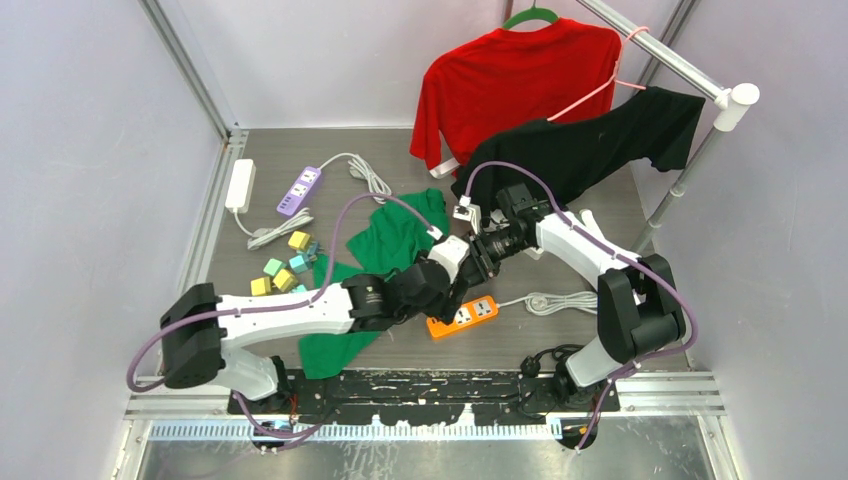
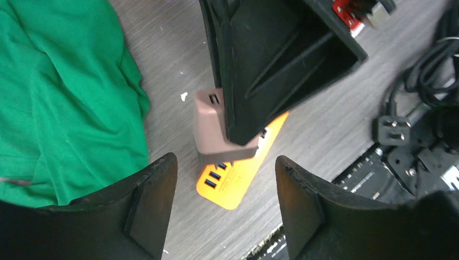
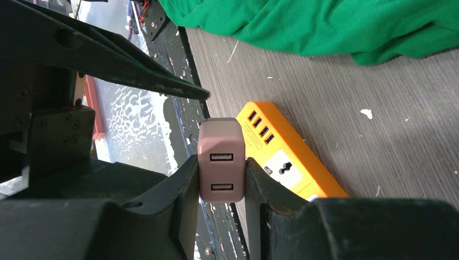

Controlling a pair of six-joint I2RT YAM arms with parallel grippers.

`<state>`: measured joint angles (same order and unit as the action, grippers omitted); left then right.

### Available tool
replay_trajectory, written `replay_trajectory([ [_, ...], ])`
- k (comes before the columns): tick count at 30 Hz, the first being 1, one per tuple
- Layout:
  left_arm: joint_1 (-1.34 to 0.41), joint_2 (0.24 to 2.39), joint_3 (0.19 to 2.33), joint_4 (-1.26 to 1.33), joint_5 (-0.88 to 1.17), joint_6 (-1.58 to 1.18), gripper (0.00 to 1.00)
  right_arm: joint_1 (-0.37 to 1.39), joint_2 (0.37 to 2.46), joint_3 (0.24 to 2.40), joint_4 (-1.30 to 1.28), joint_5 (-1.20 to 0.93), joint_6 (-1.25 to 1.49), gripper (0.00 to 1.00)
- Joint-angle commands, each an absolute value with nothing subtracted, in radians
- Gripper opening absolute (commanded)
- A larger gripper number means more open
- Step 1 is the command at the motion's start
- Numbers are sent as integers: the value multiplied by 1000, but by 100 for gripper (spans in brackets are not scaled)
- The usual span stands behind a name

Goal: Pull the plug off the socket
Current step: Remove the plug from the socket.

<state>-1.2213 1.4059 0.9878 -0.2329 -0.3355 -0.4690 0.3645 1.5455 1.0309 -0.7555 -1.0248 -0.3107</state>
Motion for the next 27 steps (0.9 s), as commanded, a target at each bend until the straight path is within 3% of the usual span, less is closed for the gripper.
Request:
replay_trajectory([
  [1,-1237,1477,1100,-307,-462,-477,66,370,1545,1070,-736,-1060,-296,4],
  [9,-1253,1617,1198,-356,-509,-497,64,370,1548,1070,-737,-1060,-296,6],
  [15,-1253,1638,1214,-366,-522,-500,26,372,1546,1070,-741,-1060,-297,9],
  [17,-1253,1635,1209,-371,-525,-500,13,372,1546,1071,-744,-1060,-304,15],
  [19,-1253,1623,1194,-373,-533,-501,4,373,1543,1072,-752,-1061,-320,25],
  [21,-1253,1602,1163,-364,-545,-509,0,372,1537,1073,-763,-1059,-344,40],
  [22,-1253,1588,1142,-357,-552,-512,0,373,1532,1071,-768,-1056,-362,57],
  [23,-1253,1570,1107,-347,-560,-518,0,373,1526,1070,-775,-1055,-387,92],
  [24,-1253,1552,1080,-338,-570,-529,0,372,1521,1068,-782,-1053,-412,99],
  [27,-1253,1472,973,-298,-618,-580,0,371,1503,1063,-793,-1038,-456,100],
])
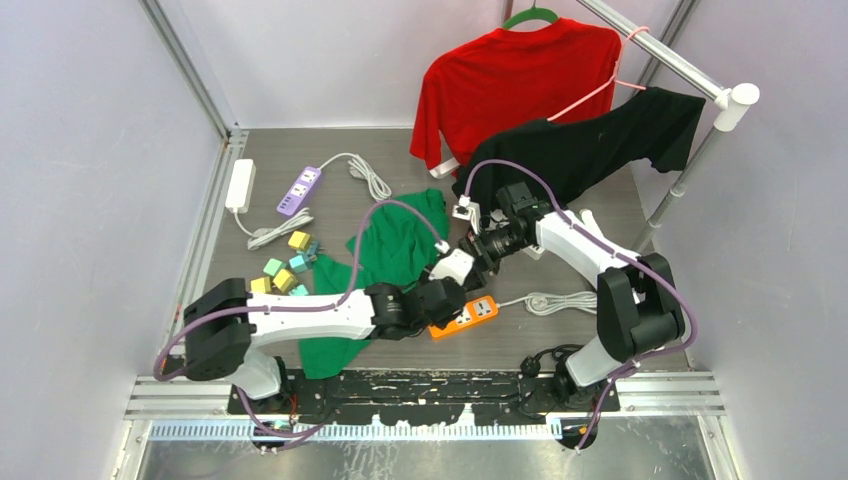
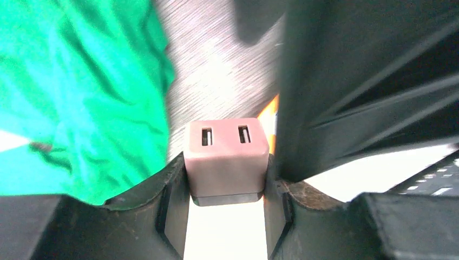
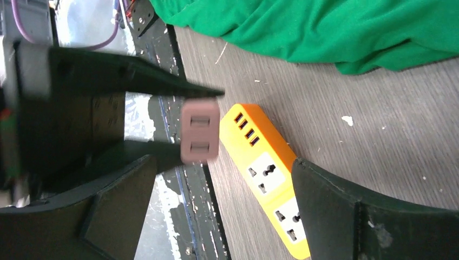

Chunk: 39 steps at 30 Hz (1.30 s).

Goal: Pull the plug off the socket
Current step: Remove the plug from the socket, then place the plug at the center of the board.

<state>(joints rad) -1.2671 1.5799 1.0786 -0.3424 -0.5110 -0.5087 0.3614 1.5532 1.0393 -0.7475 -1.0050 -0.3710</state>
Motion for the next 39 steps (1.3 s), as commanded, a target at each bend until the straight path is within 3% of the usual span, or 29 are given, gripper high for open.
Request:
replay_trajectory([
  [1,-1253,1445,933,-286,-648,-600,0,371,1501,1061,-789,-1027,-458,100],
  [9,-1205,1130,653,-247,-867,-697,0,374,1499,1061,-773,-965,-457,100],
  [19,-582,840,521,-299,-461,-805,0,374,1502,1057,-770,-944,-459,100],
  [25,-269,923,569,-280,-236,-820,0,375,1503,1057,-769,-941,-462,100],
  [34,-7,1031,570,-208,-192,-947,0,374,1506,1051,-770,-944,-468,100],
  [39,102,1198,638,-186,-131,-969,0,379,1507,1048,-770,-947,-473,100],
])
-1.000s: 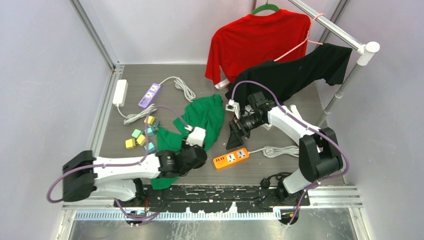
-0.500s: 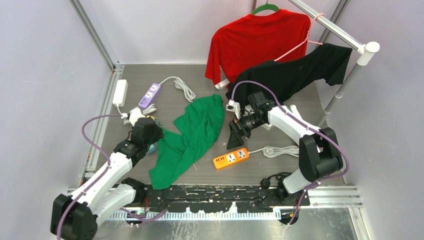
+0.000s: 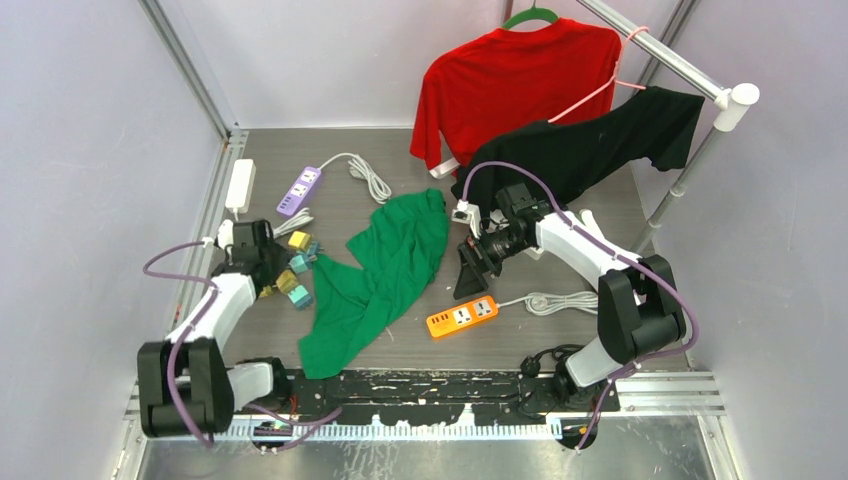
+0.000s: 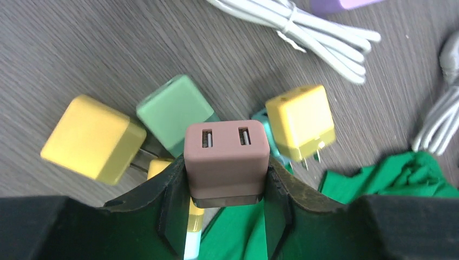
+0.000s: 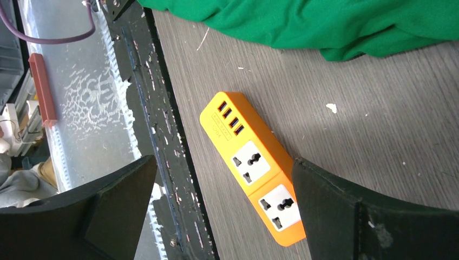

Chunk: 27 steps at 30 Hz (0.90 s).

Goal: Pull the plug off the socket
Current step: Place the plug at the center of the board.

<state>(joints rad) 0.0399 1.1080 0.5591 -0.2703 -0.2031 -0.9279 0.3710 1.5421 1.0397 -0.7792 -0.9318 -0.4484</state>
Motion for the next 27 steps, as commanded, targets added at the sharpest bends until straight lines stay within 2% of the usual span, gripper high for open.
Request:
replay_trajectory([
  [1,115,1233,653,-181,-107,-969,0,378,1506,1049,-770,-948,-474,100],
  [3,127,1306,686,-176,-71,-957,1,378,1505,1049,-772,-946,-476,100],
  [7,137,1383,722,-169,-34,-910,17,378,1503,1049,-774,-947,-482,100],
  [12,141,1368,699,-151,-39,-906,62,380,1503,1048,-779,-946,-488,100],
  [15,141,1341,696,-160,-34,-907,76,380,1502,1049,-781,-945,-492,100],
  [19,140,1282,691,-177,21,-899,86,380,1499,1051,-786,-944,-501,100],
  [27,125,986,611,-179,188,-828,87,379,1468,1052,-820,-923,-572,100],
])
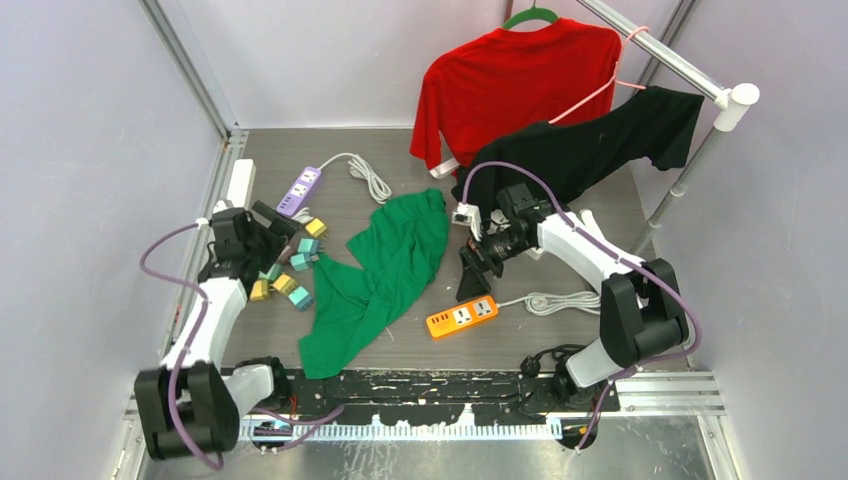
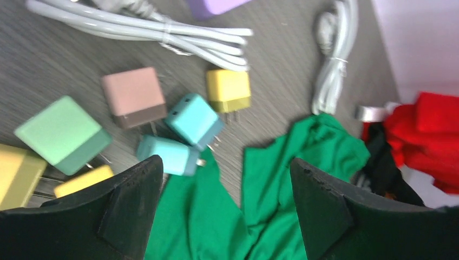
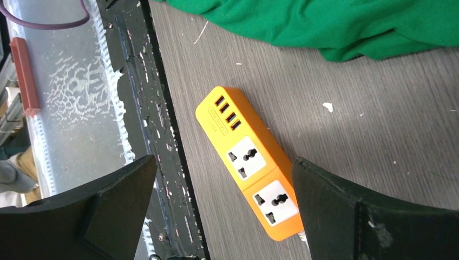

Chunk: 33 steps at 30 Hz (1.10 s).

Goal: Pull the plug off the socket
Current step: Place the plug at the center of the board, then pick up the socket from the center of the board.

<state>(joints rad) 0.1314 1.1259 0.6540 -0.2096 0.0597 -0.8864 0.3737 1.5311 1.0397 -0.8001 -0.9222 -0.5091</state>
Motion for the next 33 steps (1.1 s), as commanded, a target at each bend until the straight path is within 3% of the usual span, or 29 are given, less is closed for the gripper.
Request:
replay_trajectory([
  [1,121,948,587,-148,234,-820,87,379,1462,1052,-829,-923,-589,100],
  [6,65,819,469,81,489,-863,87,376,1421,1047,-864,-904,-689,100],
  [10,-157,788,413,270,511,-866,87,366,1382,1020,-915,-935,-873,100],
  [17,-701,810,400,341,264,-599,84,285,1304,979,-1140,-1033,-1318,100],
  [23,-1126,918,415,365,-85,-246,82,242,1273,978,-1164,-1021,-1371,100],
  [33,-1187,1190,389,599,-59,-110,82,232,1274,974,-1172,-1022,-1388,100],
])
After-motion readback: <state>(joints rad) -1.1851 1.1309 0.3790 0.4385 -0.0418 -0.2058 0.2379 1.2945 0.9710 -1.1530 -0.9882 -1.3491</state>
